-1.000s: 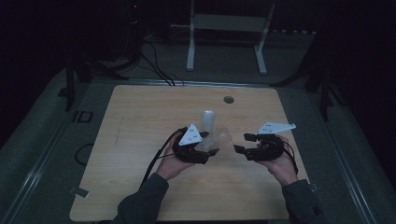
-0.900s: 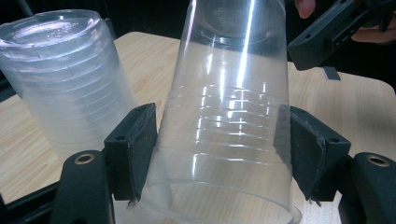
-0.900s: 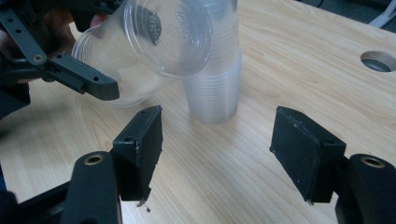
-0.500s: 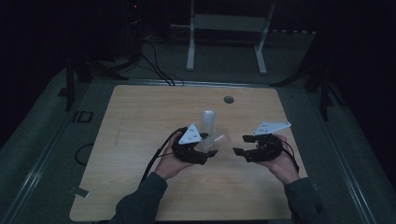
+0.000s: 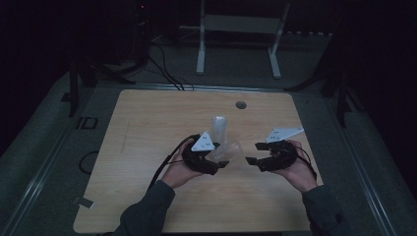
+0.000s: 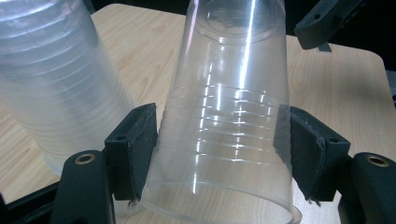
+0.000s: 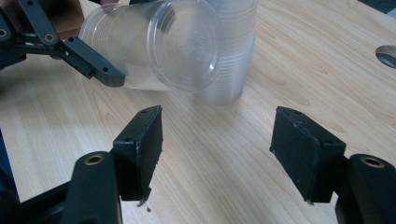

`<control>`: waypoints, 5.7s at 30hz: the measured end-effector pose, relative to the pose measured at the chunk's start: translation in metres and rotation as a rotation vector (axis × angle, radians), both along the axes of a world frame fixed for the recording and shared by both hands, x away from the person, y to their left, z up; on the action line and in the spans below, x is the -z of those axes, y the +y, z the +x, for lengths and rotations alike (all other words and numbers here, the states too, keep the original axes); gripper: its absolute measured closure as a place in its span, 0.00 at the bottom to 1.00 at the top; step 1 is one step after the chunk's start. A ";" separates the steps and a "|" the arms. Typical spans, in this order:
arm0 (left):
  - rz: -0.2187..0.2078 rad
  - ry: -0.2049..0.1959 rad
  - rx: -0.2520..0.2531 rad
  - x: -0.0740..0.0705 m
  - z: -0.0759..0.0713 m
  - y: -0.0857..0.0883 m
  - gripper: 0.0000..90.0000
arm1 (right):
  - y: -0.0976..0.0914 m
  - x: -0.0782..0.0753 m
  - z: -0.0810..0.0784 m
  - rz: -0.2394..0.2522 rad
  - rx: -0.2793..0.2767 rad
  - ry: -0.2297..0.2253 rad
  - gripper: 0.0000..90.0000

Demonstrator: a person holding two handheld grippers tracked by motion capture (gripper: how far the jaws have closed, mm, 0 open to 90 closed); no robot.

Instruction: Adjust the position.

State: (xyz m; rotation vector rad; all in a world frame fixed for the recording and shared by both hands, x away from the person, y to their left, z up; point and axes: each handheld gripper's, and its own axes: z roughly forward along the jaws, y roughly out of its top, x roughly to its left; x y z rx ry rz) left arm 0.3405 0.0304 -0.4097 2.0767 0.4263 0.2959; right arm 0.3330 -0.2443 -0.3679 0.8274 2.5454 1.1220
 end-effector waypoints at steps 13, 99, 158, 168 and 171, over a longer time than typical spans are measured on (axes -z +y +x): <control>0.045 0.005 0.028 0.000 0.000 -0.003 0.34 | 0.002 -0.005 -0.001 -0.063 -0.029 -0.009 0.38; 0.196 0.002 0.187 0.005 -0.009 -0.022 0.35 | 0.037 -0.011 0.000 -0.408 -0.324 0.066 0.38; 0.119 0.012 0.242 0.001 -0.016 -0.025 0.22 | 0.056 0.006 -0.004 -0.475 -0.445 0.105 0.46; 0.072 -0.014 0.186 -0.007 -0.015 -0.019 0.19 | 0.050 0.009 -0.004 -0.459 -0.418 0.108 0.46; 0.060 -0.016 0.176 -0.008 -0.014 -0.018 0.19 | 0.048 0.011 -0.002 -0.457 -0.397 0.109 0.46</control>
